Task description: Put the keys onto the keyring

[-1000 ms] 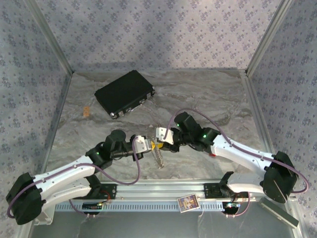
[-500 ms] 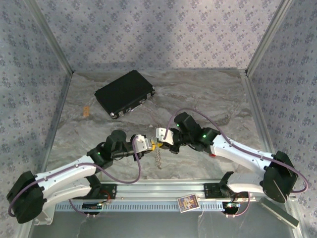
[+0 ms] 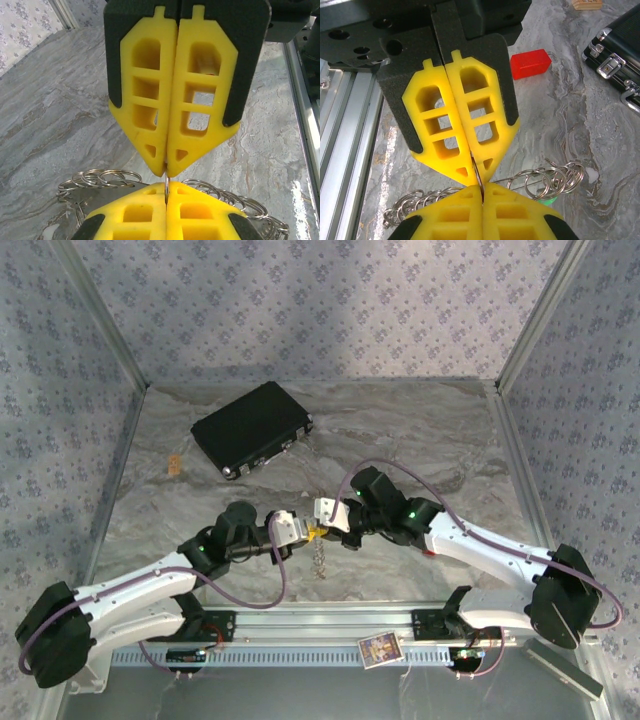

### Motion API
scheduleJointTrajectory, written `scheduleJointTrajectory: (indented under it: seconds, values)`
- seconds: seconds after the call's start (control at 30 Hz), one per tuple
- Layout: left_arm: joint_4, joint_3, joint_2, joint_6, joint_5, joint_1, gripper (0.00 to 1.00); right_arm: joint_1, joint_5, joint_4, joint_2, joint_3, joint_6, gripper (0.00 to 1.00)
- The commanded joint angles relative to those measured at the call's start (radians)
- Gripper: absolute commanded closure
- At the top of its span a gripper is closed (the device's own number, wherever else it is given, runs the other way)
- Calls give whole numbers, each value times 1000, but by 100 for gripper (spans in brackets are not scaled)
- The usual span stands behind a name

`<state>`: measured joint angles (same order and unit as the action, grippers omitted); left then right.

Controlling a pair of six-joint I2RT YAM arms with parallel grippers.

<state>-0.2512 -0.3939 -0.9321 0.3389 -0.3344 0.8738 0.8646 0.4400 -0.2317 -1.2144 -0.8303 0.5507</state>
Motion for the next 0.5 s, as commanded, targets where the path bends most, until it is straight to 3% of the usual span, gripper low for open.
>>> scheduleJointTrajectory:
  seconds: [0.0, 0.27, 0.47]
  values:
    - [-33, -5, 50, -2, 52, 8, 100, -18, 12, 41, 55, 10, -39, 79]
    - [65, -42, 183, -33, 264, 5, 100, -97, -41, 145, 198, 95, -187, 73]
    - [123, -67, 281, -42, 452, -37, 100, -77, -76, 167, 204, 121, -282, 73]
